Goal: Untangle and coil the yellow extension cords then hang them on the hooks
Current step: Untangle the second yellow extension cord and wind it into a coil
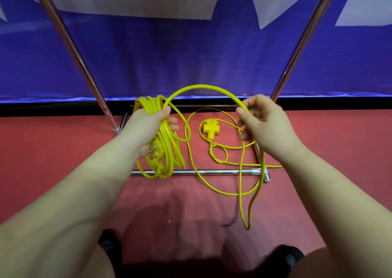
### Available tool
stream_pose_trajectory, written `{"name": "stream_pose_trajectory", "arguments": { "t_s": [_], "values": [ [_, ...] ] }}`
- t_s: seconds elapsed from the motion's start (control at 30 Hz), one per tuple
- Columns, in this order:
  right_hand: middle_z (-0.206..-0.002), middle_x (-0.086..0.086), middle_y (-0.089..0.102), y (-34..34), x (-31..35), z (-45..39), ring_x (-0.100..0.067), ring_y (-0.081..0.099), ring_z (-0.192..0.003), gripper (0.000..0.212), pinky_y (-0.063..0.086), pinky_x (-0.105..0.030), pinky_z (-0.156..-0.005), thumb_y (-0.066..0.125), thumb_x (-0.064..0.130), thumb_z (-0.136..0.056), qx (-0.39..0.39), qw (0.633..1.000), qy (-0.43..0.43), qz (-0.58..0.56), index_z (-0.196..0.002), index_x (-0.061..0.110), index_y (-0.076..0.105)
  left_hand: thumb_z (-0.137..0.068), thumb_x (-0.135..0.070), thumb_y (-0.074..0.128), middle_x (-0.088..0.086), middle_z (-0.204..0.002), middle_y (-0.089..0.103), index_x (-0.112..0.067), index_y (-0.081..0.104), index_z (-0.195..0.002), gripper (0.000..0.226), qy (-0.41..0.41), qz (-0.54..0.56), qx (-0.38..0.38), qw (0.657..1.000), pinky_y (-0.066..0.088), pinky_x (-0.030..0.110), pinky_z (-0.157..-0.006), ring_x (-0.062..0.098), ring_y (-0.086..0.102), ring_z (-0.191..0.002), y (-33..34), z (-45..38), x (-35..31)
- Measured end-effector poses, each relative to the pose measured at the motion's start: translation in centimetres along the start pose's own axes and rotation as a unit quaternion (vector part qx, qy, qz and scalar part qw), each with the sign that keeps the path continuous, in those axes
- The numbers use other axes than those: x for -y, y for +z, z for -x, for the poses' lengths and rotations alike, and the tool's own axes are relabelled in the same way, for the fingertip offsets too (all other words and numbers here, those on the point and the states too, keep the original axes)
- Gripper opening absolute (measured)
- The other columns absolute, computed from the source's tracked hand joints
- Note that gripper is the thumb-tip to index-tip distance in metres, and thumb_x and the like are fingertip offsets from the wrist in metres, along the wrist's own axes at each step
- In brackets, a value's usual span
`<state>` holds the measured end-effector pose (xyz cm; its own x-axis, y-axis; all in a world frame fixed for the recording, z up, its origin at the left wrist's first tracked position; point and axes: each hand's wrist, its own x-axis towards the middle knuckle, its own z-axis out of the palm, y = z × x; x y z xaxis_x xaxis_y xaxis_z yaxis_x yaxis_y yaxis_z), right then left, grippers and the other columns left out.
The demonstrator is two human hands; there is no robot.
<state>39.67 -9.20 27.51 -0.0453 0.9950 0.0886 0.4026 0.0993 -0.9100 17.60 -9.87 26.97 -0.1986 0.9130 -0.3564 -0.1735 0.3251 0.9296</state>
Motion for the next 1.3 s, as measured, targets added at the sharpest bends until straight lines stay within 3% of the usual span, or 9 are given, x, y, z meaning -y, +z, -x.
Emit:
{"name": "stream_pose_trajectory", "arguments": {
  "t_s": [0.1,0.23,0.37,0.5,0.63,0.9,1.03,1.17,1.3],
  "values": [
    [-0.068,-0.006,0.057,-0.3,0.3,0.1,-0.008,0.054,-0.044,0.008,0.045,-0.020,-0.048,0.057,0.018,-0.092,-0.068,0.996,-0.044,0.025,-0.089,0.024,0.053,-0.094,-0.015,0.052,0.000,-0.056,0.068,-0.012,0.057,-0.085,0.011,0.006,-0.028,0.042,0.999,0.049,0.020,-0.040,0.010,0.067,-0.051,-0.1,0.2,0.2],
    [-0.071,-0.007,0.060,-1.0,-0.2,-0.4,-0.016,0.054,-0.062,0.003,0.042,-0.029,-0.062,0.058,0.020,-0.090,-0.105,0.987,-0.051,0.112,-0.087,0.020,0.059,-0.093,-0.015,0.054,0.002,-0.061,0.071,-0.012,0.057,-0.085,0.009,0.002,-0.054,0.098,0.994,0.053,0.022,-0.046,0.013,0.070,-0.058,-0.1,0.4,0.5],
    [-0.067,0.004,0.051,-2.3,-1.1,-1.0,-0.011,0.046,-0.060,0.004,0.035,-0.026,-0.061,0.057,0.020,-0.089,-0.088,0.979,0.000,0.184,-0.087,0.022,0.060,-0.093,-0.019,0.053,0.004,-0.069,0.073,-0.013,0.058,-0.092,0.008,-0.005,-0.061,0.145,0.987,0.056,0.025,-0.052,0.014,0.071,-0.062,0.1,1.0,0.4],
    [-0.063,0.008,0.046,-3.2,-1.1,-1.1,-0.006,0.042,-0.055,0.007,0.033,-0.020,-0.052,0.053,0.018,-0.092,-0.108,0.981,0.022,0.160,-0.087,0.021,0.058,-0.094,-0.023,0.048,0.007,-0.076,0.074,-0.011,0.058,-0.097,0.016,-0.026,-0.002,0.151,0.988,0.058,0.029,-0.060,0.017,0.072,-0.068,-0.1,0.9,0.2],
    [-0.062,0.008,0.044,-2.9,-0.8,-0.5,-0.006,0.039,-0.048,0.007,0.029,-0.009,-0.039,0.055,0.016,-0.091,-0.024,0.987,0.022,0.157,-0.087,0.020,0.060,-0.094,-0.023,0.048,0.011,-0.081,0.074,-0.010,0.055,-0.093,0.015,-0.056,0.044,0.153,0.986,0.059,0.037,-0.059,0.022,0.072,-0.071,-0.4,1.0,-0.1],
    [-0.079,-0.016,0.057,-0.4,0.4,0.9,-0.019,0.047,-0.072,0.019,0.042,-0.032,-0.070,0.059,0.016,-0.090,0.212,0.969,-0.004,0.123,-0.077,0.031,0.059,-0.092,-0.018,0.051,0.008,-0.077,0.074,-0.010,0.055,-0.094,0.009,-0.028,-0.080,0.222,0.971,0.057,0.031,-0.058,0.018,0.071,-0.066,0.1,1.6,0.7],
    [-0.095,-0.018,0.067,1.0,1.0,1.0,-0.021,0.059,-0.080,0.007,0.048,-0.033,-0.080,0.063,0.014,-0.087,0.157,0.983,-0.062,0.079,-0.087,0.021,0.063,-0.092,-0.018,0.050,0.011,-0.079,0.074,-0.012,0.060,-0.097,0.013,-0.032,-0.110,0.279,0.953,0.058,0.032,-0.071,0.021,0.072,-0.074,1.1,2.4,1.3],
    [-0.076,0.002,0.060,0.7,0.8,0.3,-0.003,0.051,-0.061,0.024,0.043,-0.016,-0.060,0.077,0.024,-0.074,0.042,0.997,-0.033,0.055,-0.089,0.016,0.059,-0.092,-0.022,0.051,0.014,-0.086,0.074,-0.011,0.062,-0.101,0.018,-0.047,-0.103,0.287,0.951,0.059,0.035,-0.074,0.025,0.072,-0.082,1.6,2.7,1.6],
    [-0.067,0.005,0.057,1.0,0.5,0.3,-0.002,0.047,-0.056,0.028,0.038,-0.017,-0.056,0.072,0.037,-0.077,0.037,0.995,0.000,0.094,-0.082,0.013,0.059,-0.074,-0.042,0.071,0.015,-0.104,0.071,-0.010,0.062,-0.112,0.049,-0.030,-0.143,0.259,0.955,0.054,0.045,-0.087,0.030,0.068,-0.096,1.5,2.4,1.5]
  ]
}}
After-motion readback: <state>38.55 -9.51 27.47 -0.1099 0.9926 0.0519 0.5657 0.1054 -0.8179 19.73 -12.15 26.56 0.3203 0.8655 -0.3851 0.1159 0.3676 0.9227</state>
